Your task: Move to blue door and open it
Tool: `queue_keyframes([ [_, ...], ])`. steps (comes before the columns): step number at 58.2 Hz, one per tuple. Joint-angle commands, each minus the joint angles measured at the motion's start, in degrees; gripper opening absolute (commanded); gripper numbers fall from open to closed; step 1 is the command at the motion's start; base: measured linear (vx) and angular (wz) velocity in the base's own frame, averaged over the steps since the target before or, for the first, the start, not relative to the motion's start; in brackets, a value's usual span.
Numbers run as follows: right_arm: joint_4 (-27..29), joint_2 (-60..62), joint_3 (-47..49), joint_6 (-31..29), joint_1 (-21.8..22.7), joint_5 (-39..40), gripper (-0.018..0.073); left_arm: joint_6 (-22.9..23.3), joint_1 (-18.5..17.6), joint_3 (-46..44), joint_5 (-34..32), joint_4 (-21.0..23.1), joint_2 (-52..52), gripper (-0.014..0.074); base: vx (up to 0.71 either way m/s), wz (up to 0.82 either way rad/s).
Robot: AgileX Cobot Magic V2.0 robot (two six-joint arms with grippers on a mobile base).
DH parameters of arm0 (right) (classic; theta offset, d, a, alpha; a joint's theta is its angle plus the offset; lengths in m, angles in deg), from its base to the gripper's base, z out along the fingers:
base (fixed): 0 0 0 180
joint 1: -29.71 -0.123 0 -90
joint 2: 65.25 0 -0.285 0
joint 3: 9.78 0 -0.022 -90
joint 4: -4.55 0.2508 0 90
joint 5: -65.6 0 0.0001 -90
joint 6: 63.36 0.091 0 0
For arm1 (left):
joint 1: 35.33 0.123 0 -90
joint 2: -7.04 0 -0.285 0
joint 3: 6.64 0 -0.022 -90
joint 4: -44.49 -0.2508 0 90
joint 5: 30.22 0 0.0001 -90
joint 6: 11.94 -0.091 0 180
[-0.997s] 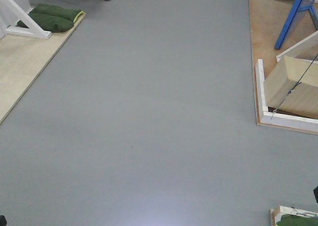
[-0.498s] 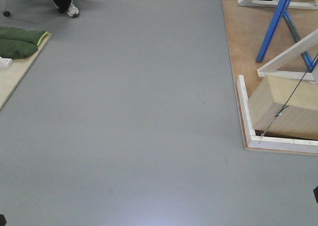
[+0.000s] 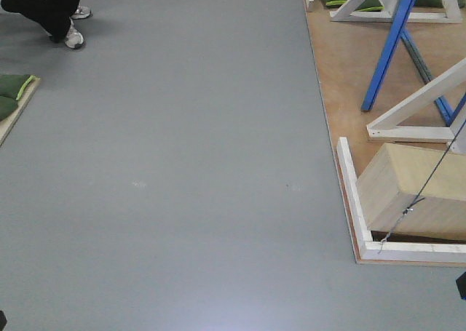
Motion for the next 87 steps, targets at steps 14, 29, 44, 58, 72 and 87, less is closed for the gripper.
queue_keyframes([
  [14, -0.2, 1.1, -0.1, -0.3, -0.1, 4.9, 0.0008, 0.4, 0.5, -1.7, -4.8, 0.1, -1.0, 0.0073, 0.42, -0.07],
  [29, -0.2, 1.1, -0.1, -0.3, -0.1, 4.9, 0.0008, 0.4, 0.5, -1.7, -4.8, 0.1, -1.0, 0.0073, 0.41, -0.1],
  [44, -0.2, 1.1, -0.1, -0.3, -0.1, 4.9, 0.0008, 0.4, 0.5, -1.7, -4.8, 0.1, -1.0, 0.0073, 0.4, -0.04],
  [58, -0.2, 1.1, -0.1, -0.3, -0.1, 5.0, 0.0008, 0.4, 0.5, -1.7, -4.8, 0.1, -1.0, 0.0073, 0.39, 0.0],
  [72, -0.2, 1.0, -0.1, -0.3, -0.1, 5.0, 0.0008, 0.4, 0.5, -1.7, -4.8, 0.1, -1.0, 0.0073, 0.39, -0.01],
  [87, -0.2, 1.0, 0.0, -0.3, -0.1, 5.0, 0.0008, 0.4, 0.5, -1.7, -4.8, 0.1, -1.0, 0.0073, 0.37, -0.01],
])
